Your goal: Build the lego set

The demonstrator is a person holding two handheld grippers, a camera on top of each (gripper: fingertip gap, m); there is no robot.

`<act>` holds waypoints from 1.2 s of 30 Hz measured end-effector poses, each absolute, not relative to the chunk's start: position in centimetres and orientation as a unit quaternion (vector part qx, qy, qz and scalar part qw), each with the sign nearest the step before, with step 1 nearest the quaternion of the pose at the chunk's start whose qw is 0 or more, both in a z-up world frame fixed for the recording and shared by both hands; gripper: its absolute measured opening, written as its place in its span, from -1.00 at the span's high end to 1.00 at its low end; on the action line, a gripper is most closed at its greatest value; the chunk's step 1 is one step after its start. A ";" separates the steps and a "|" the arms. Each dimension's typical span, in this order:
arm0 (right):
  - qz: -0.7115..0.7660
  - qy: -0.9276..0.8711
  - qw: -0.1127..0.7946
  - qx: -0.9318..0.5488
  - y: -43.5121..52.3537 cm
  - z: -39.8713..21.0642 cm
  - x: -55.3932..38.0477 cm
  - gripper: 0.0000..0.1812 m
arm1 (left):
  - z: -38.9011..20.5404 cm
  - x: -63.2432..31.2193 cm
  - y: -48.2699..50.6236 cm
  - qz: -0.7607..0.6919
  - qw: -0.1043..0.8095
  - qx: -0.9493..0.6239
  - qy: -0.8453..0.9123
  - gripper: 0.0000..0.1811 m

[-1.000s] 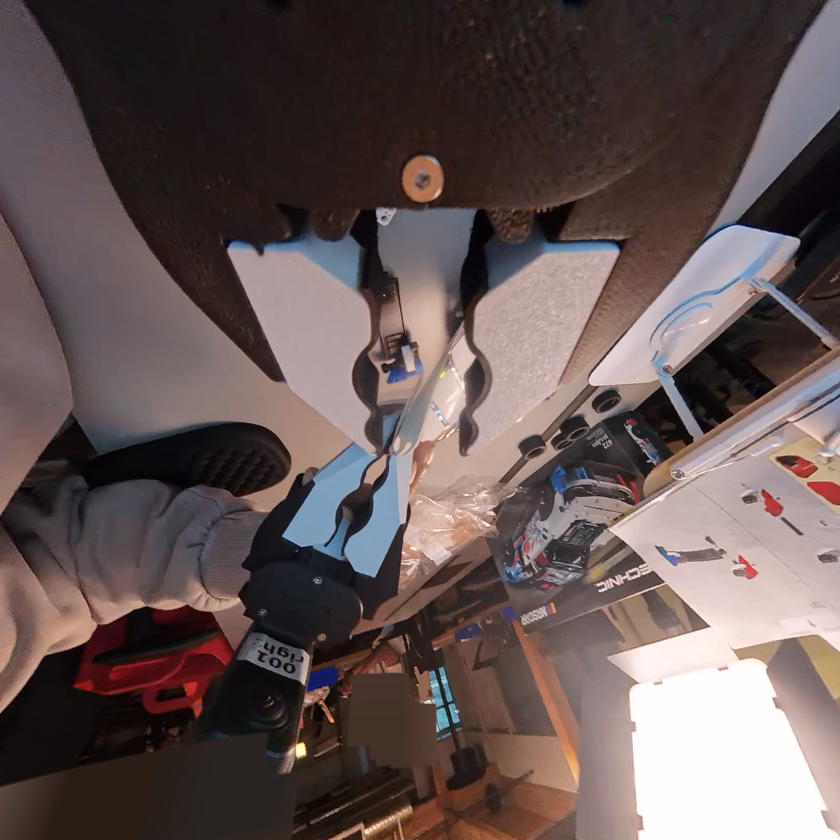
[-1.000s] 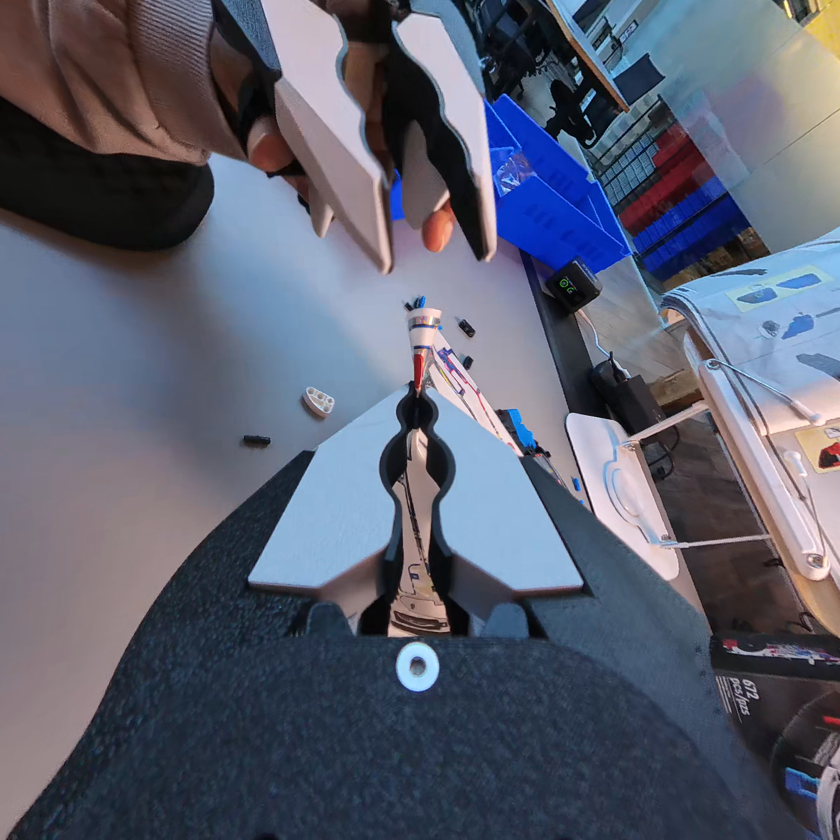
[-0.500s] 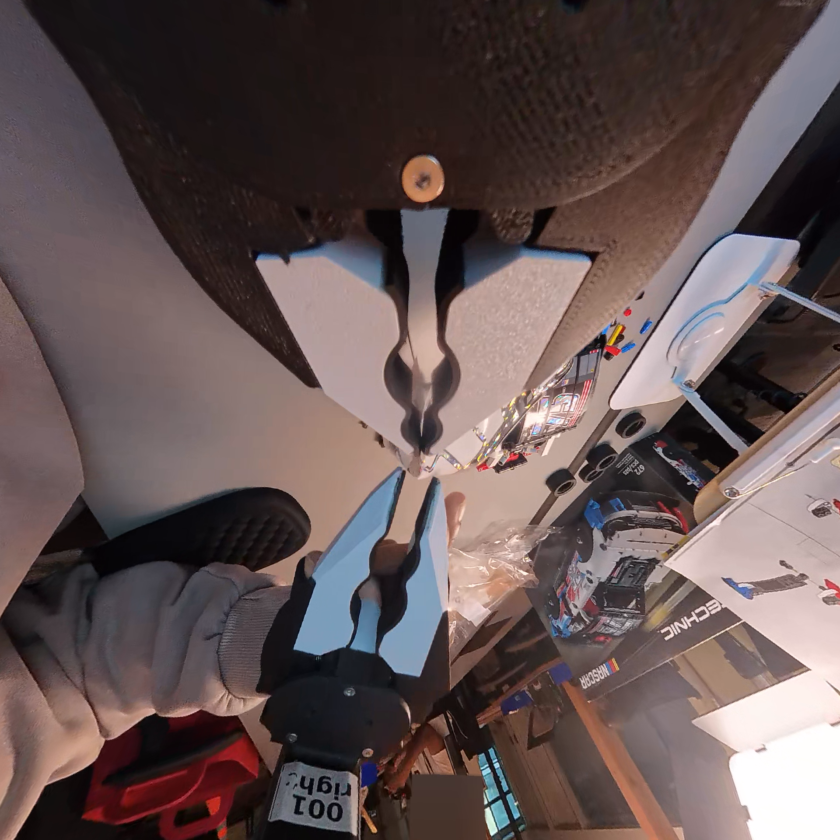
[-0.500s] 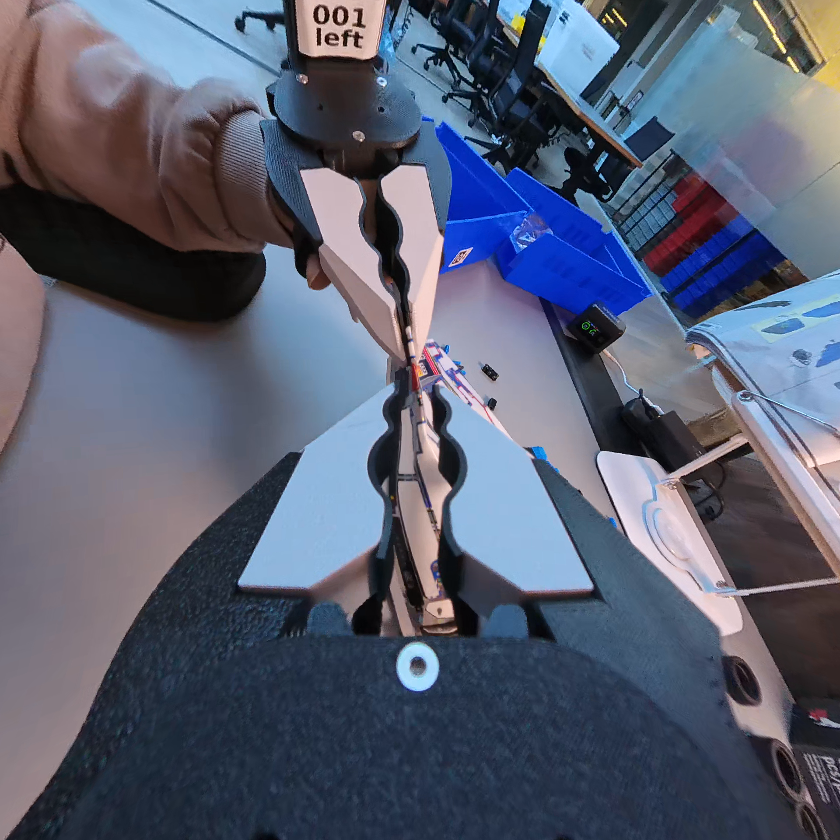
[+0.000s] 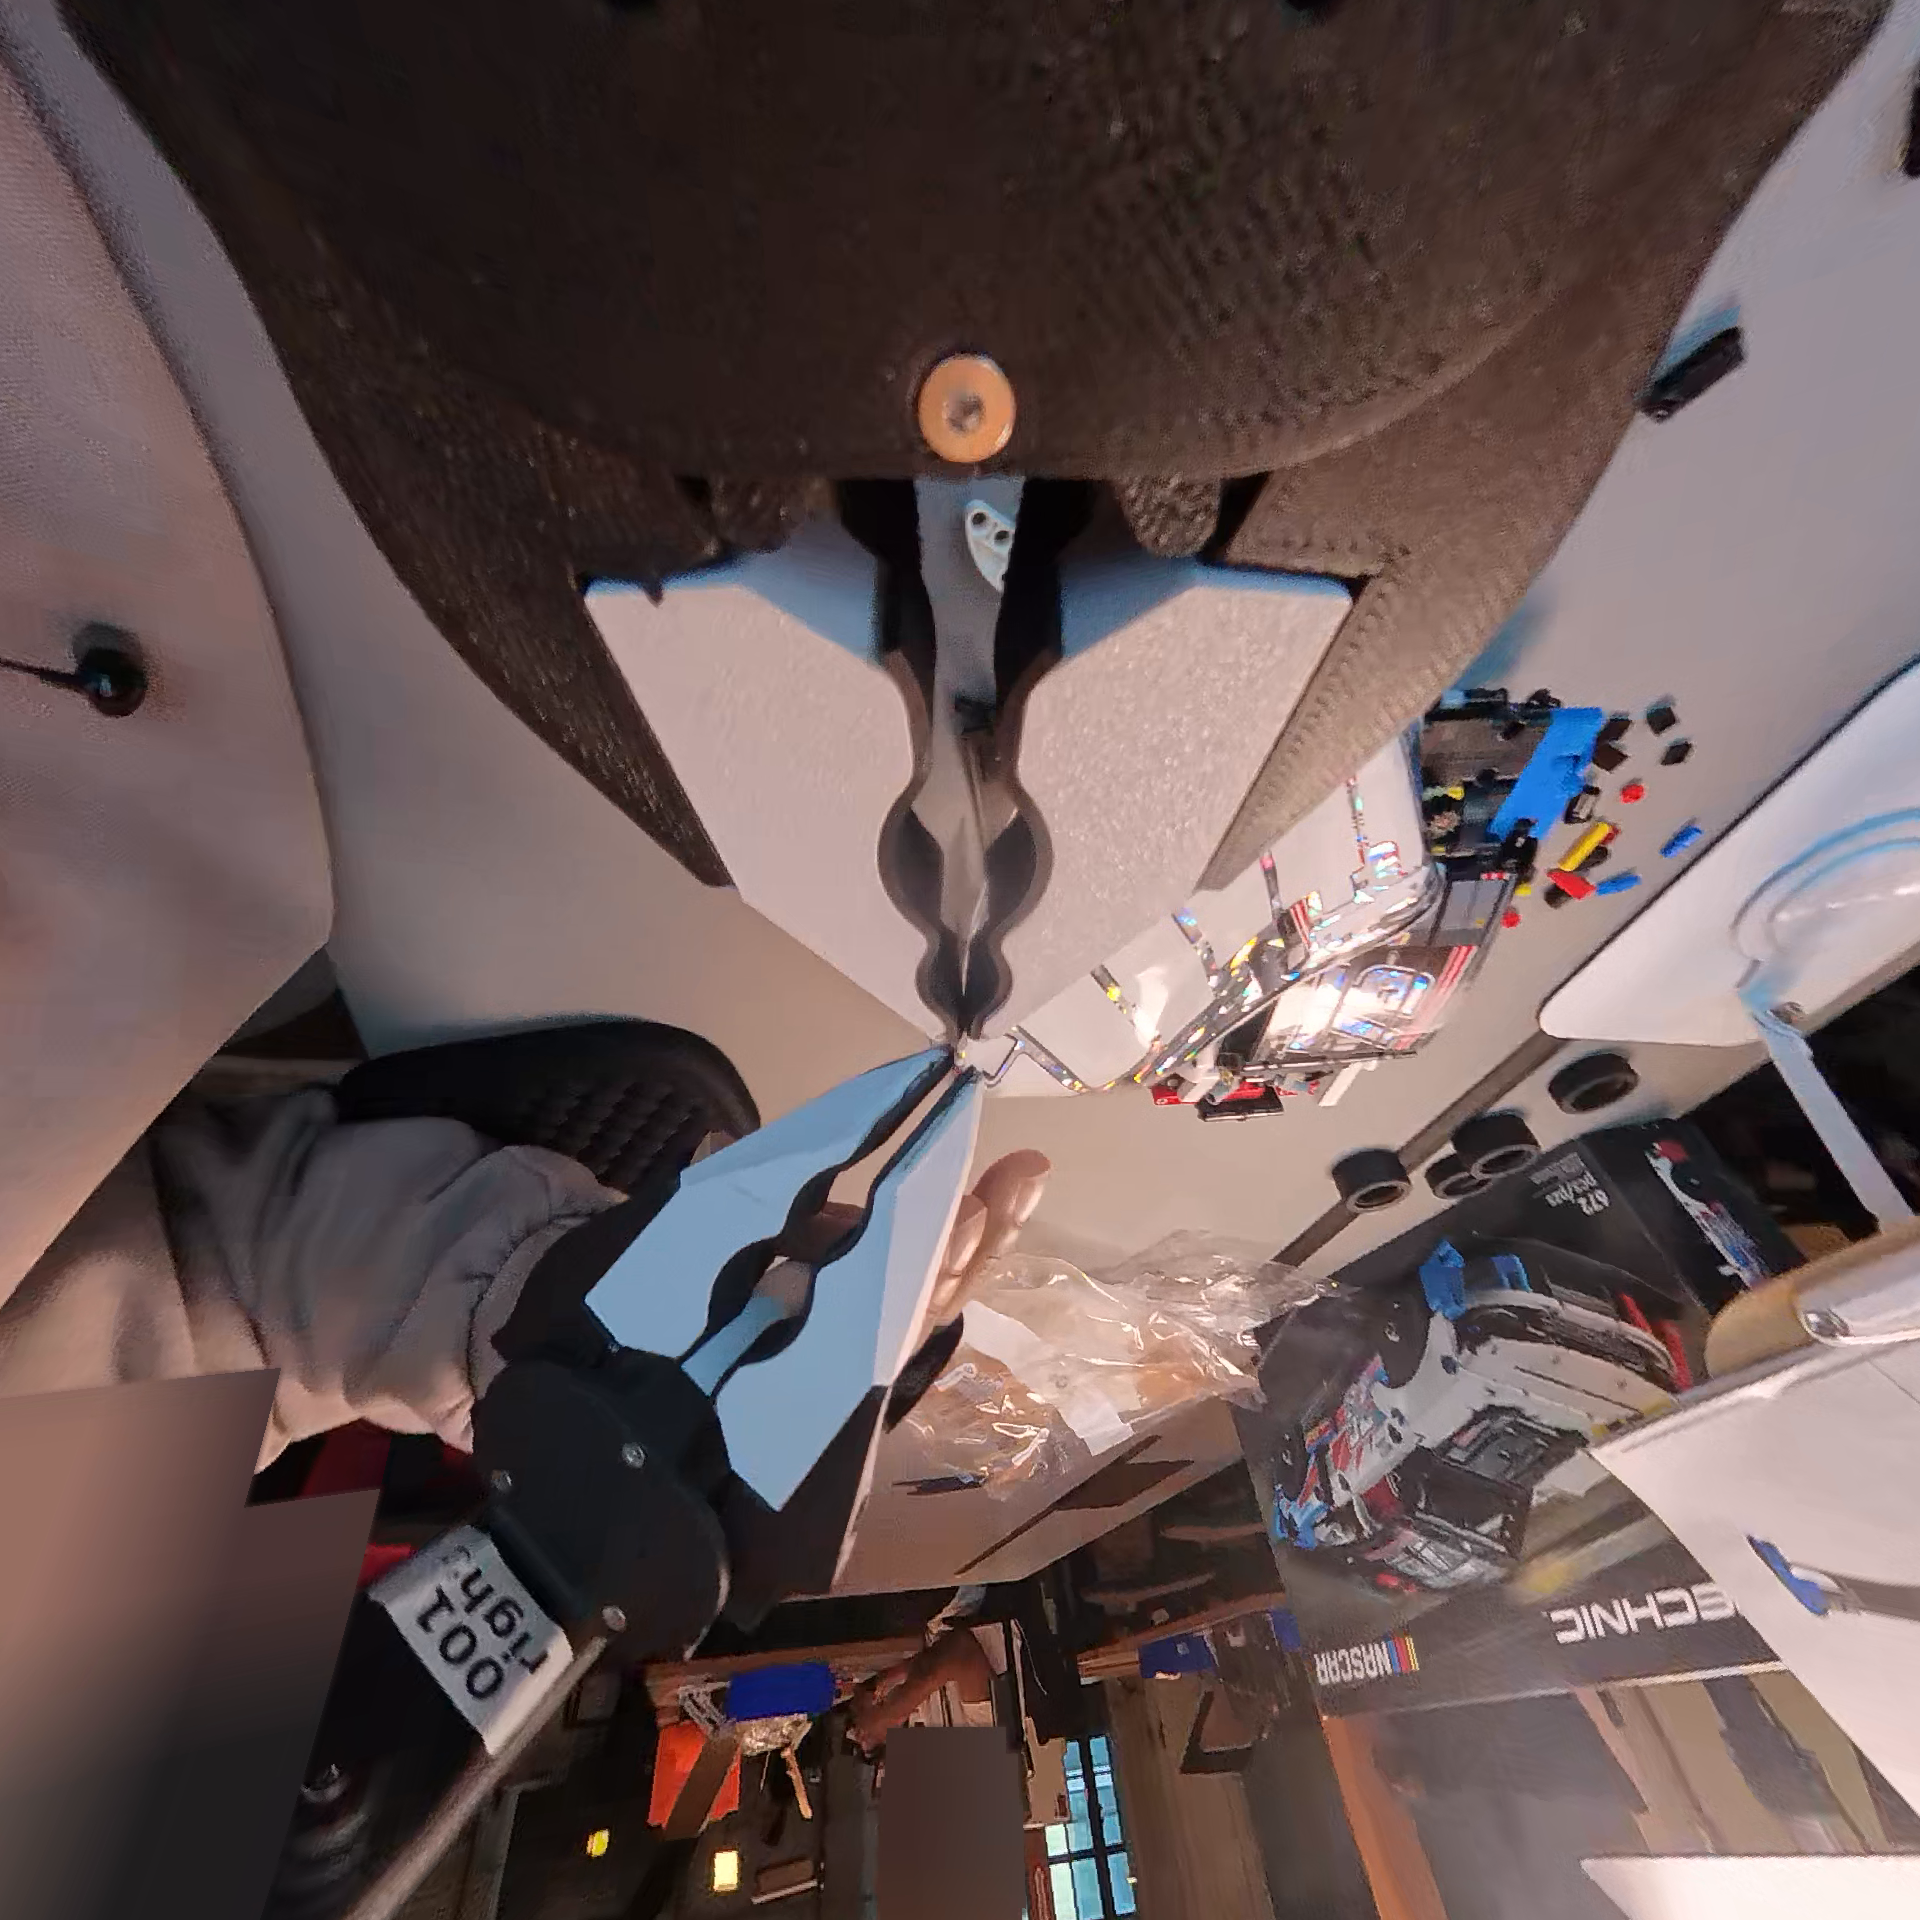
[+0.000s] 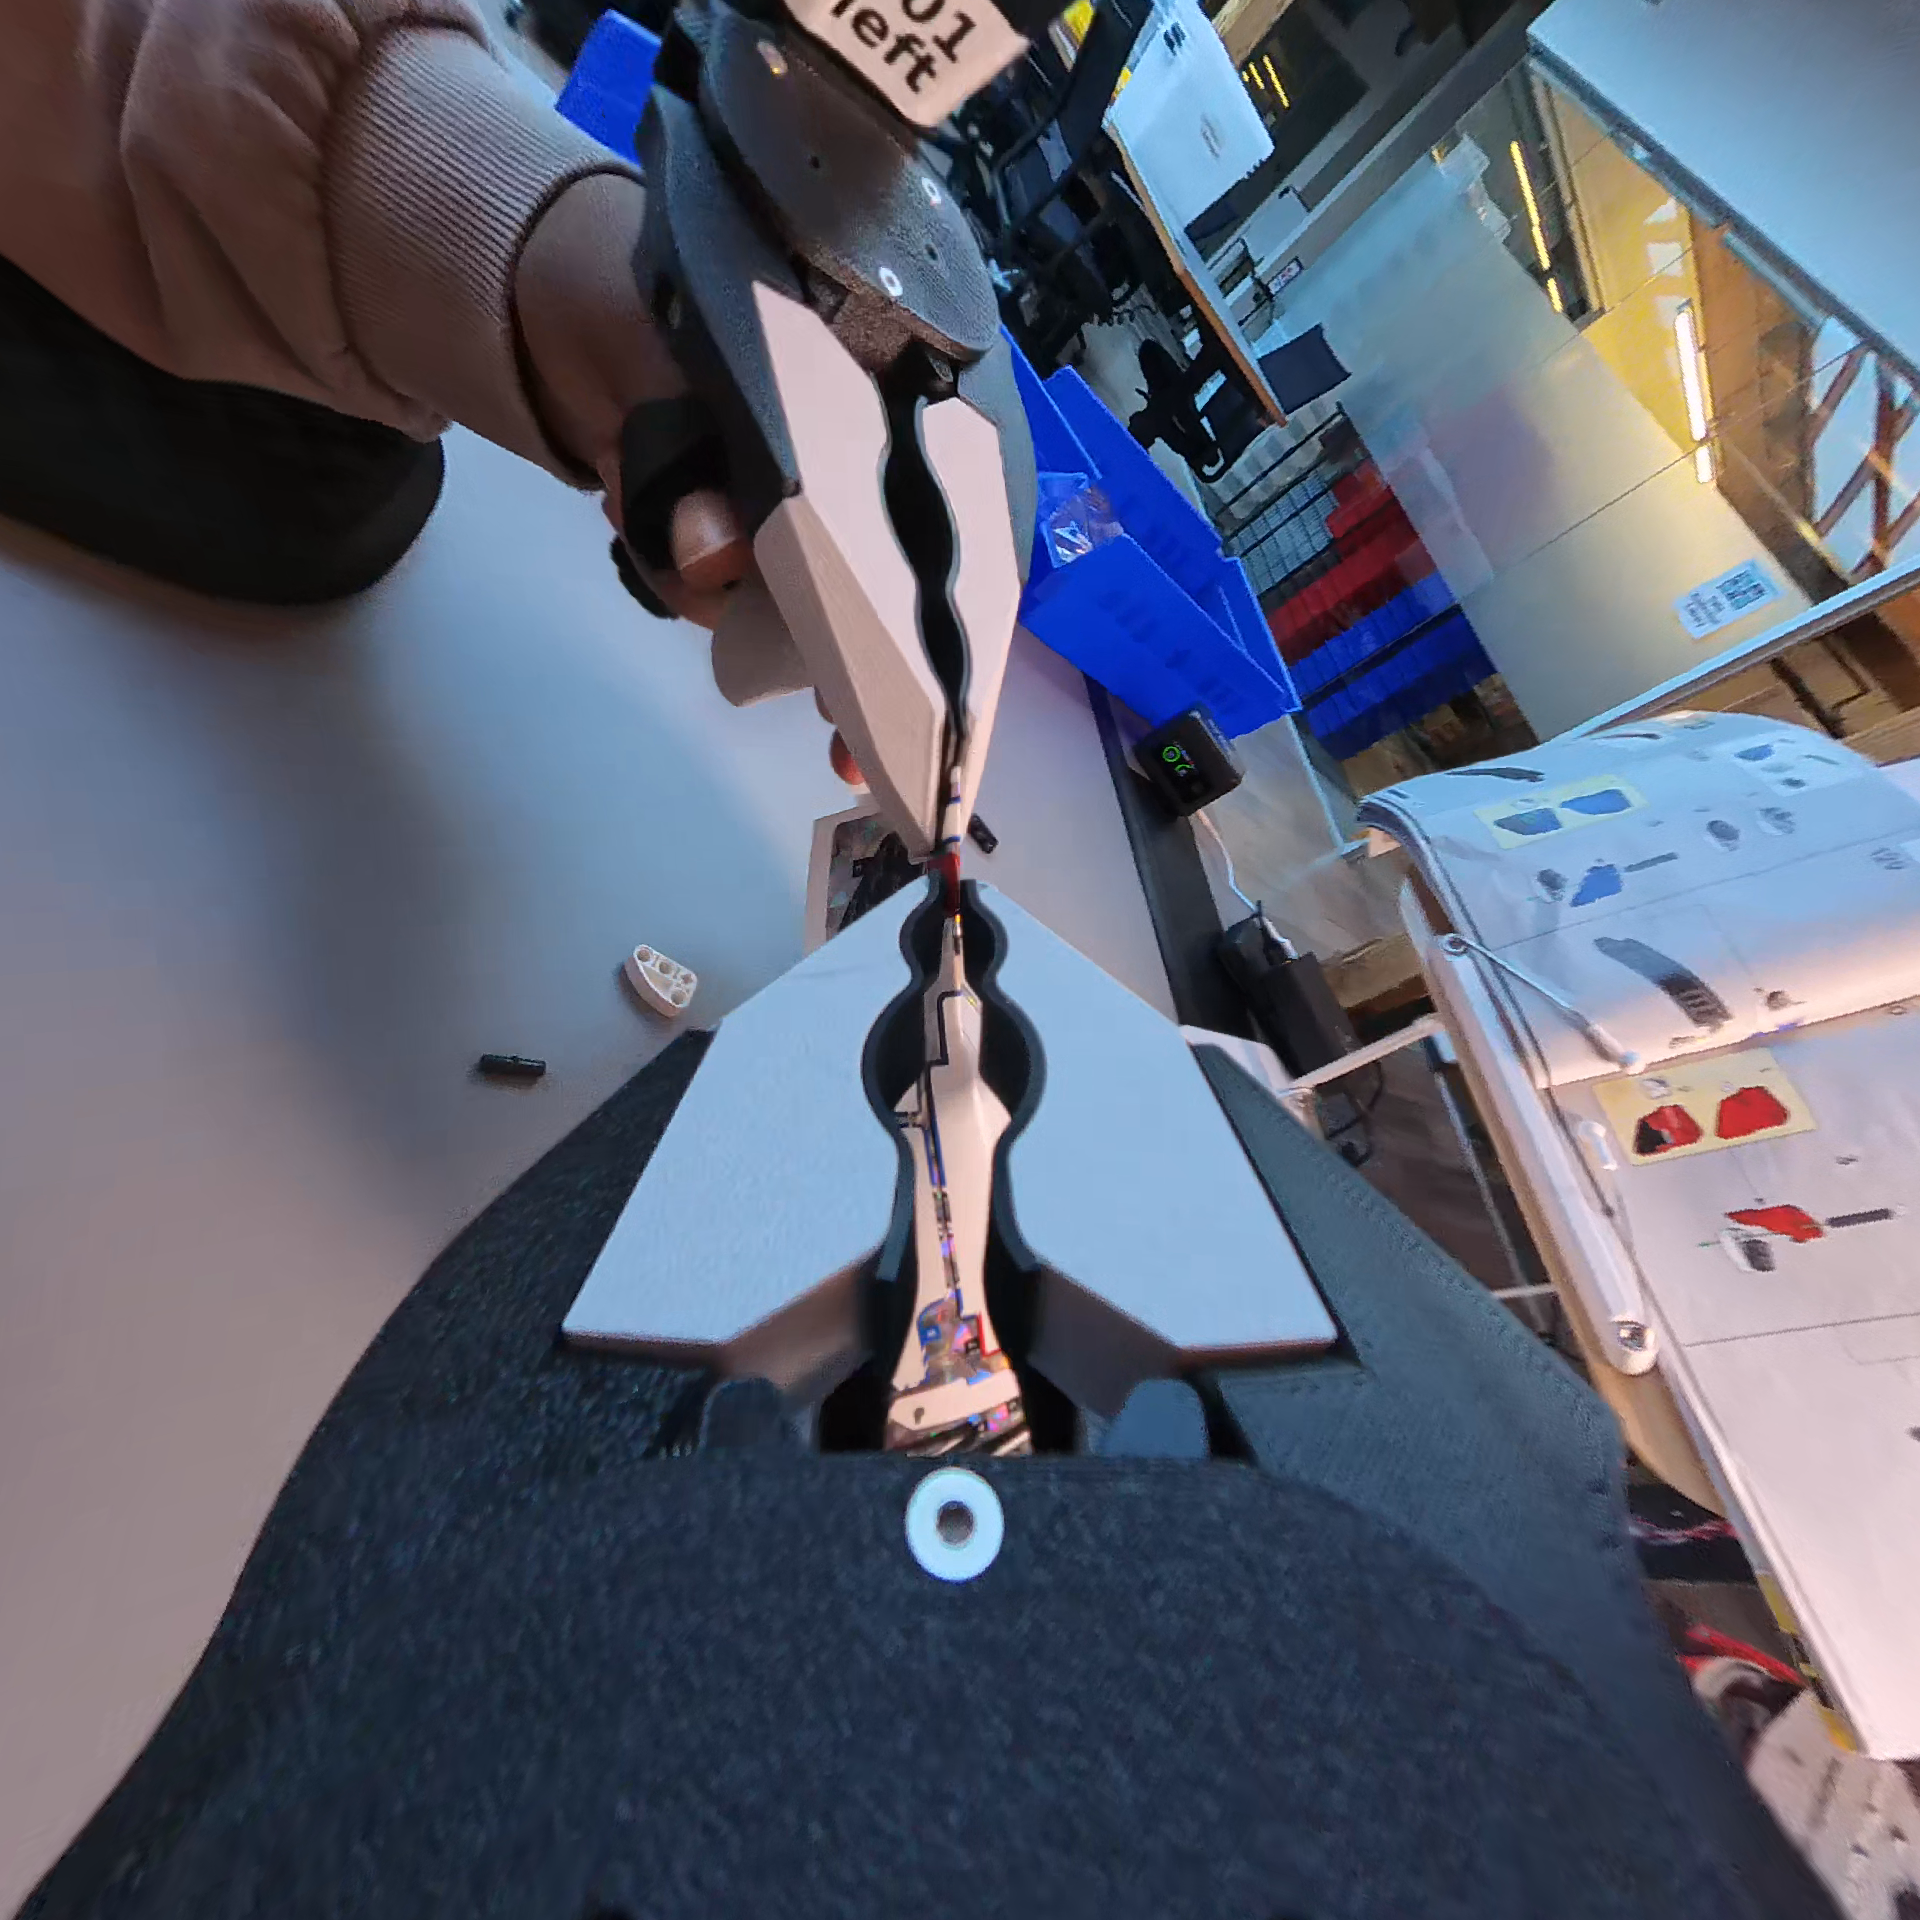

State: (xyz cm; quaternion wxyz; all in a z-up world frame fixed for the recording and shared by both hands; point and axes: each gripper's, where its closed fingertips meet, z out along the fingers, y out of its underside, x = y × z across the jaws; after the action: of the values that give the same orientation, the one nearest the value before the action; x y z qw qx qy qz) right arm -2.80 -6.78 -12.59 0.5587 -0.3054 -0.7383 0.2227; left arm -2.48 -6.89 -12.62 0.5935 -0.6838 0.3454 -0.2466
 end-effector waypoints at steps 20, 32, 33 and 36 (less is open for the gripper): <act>0.084 -0.731 0.644 -0.211 -6.0 -12.8 -3.4 1.00 | -13.2 -3.4 -5.6 -0.441 0.506 -0.727 0.149 1.00; 0.176 -0.703 0.632 -0.274 -5.7 -11.8 -3.2 0.92 | -13.0 -3.5 -5.5 -0.384 0.535 -0.732 0.176 1.00; 0.185 -0.703 0.627 -0.280 -5.7 -11.8 -3.2 0.92 | -13.0 -3.4 -5.5 -0.378 0.538 -0.732 0.181 1.00; 0.196 -0.708 0.611 -0.295 -5.6 -12.3 -3.2 0.93 | -13.0 -3.2 -5.6 -0.364 0.542 -0.732 0.194 1.00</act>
State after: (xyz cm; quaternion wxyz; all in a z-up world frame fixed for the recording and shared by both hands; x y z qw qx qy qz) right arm -3.24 -5.61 -12.30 0.6111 -0.2954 -0.7076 0.1965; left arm -3.21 -5.61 -13.03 0.5422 -0.7318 0.1940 -0.3643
